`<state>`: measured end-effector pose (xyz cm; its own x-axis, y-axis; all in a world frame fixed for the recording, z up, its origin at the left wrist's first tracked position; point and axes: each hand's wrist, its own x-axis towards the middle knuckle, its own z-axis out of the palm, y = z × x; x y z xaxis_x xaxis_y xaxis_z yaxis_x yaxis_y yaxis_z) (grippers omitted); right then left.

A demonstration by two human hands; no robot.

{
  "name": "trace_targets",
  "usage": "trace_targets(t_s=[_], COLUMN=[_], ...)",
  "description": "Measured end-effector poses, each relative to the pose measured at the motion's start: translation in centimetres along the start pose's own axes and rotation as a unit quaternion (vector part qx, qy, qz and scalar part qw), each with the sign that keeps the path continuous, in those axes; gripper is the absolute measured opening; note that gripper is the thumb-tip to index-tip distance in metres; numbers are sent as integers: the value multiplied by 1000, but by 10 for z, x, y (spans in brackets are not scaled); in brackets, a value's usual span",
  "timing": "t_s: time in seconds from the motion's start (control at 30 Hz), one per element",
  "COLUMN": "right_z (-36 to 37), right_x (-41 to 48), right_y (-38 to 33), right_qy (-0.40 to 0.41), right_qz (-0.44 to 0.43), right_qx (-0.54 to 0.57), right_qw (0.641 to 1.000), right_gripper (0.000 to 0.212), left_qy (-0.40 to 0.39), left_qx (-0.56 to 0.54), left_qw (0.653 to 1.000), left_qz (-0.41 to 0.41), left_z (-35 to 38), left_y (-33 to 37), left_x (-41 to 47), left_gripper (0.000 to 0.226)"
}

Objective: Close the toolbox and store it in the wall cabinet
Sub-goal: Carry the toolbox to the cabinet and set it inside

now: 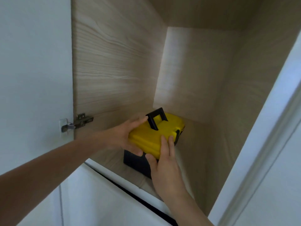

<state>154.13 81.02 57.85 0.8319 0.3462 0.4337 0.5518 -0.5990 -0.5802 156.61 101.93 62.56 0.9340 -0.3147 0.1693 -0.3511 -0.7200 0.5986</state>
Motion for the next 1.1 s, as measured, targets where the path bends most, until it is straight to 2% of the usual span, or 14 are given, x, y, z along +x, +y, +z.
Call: trace_targets(t_s=[0.1, 0.23, 0.4, 0.6, 0.67, 0.9, 1.1], right_z=[-1, -5, -4, -1, 0, -6, -8], right_x=[8, 18, 23, 24, 33, 96, 111], right_y=[4, 10, 15, 16, 15, 17, 32], right_qy=[3, 1, 8, 15, 12, -22, -36], right_qz=[1, 6, -1, 8, 20, 124, 124], right_qx=[-8, -21, -30, -34, -43, -110, -130], right_qw=[1000, 1000, 1000, 999, 999, 986, 983], right_gripper=[71, 70, 71, 68, 66, 67, 62], left_qy=[-10, -45, -47, -50, -29, -2, 28], left_qx=[87, 152, 33, -55, -46, -11, 55], left_qw=[996, 987, 995, 996, 998, 997, 996], left_qz=[2, -13, -87, -52, -46, -71, -57], left_z=[-7, -18, -13, -8, -4, -1, 7], left_y=[0, 3, -13, -19, -21, -19, -20], left_x=[23, 42, 40, 38, 43, 97, 110], left_gripper=[131, 134, 127, 100, 104, 91, 88])
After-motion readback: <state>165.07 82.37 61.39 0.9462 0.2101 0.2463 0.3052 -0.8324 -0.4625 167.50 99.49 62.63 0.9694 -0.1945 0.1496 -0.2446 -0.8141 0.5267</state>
